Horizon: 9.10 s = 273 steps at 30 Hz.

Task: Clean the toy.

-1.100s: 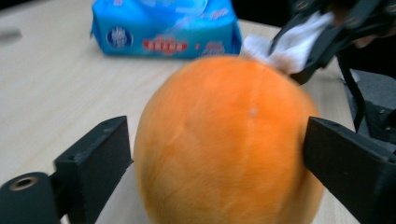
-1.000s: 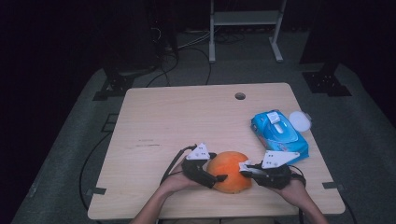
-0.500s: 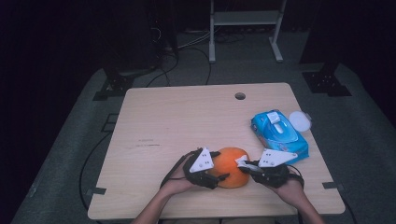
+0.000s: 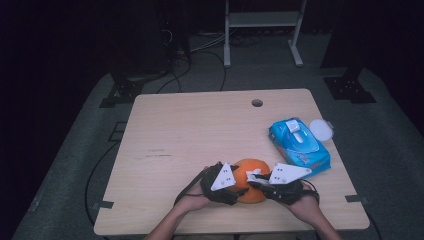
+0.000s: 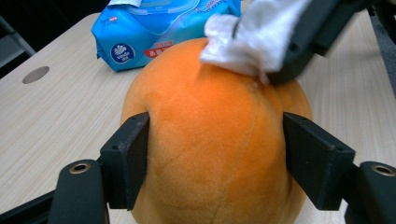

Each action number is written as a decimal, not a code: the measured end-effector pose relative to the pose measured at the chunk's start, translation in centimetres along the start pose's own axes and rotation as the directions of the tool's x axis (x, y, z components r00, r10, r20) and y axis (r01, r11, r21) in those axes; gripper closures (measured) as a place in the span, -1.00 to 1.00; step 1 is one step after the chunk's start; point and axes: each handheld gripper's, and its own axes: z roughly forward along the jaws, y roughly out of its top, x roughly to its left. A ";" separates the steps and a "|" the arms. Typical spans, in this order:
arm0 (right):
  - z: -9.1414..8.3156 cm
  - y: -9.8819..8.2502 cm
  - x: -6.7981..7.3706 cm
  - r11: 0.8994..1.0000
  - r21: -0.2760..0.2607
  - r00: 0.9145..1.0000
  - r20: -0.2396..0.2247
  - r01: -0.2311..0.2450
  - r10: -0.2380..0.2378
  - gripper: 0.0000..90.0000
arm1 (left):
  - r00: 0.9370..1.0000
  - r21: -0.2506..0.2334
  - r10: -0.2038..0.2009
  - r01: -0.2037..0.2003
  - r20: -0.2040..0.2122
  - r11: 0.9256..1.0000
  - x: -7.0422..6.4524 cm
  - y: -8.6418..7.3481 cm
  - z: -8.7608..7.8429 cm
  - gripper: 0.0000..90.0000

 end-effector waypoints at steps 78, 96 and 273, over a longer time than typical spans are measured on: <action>-0.2 -0.8 0.2 0.999 0.041 0.999 0.037 -0.004 0.003 0.72 | 0.975 -0.054 -0.157 0.167 0.158 0.984 1.9 -0.6 -1.1 -0.72; -0.8 -2.4 -1.8 0.996 0.048 0.994 0.082 -0.071 0.067 0.72 | 0.980 -0.012 -0.156 0.158 0.123 0.987 2.5 -1.2 -0.9 -0.63; -0.7 0.2 0.5 0.992 -0.116 0.999 0.032 -0.039 0.043 0.72 | 0.984 -0.057 -0.140 0.147 0.110 0.988 1.5 0.3 -0.8 -0.21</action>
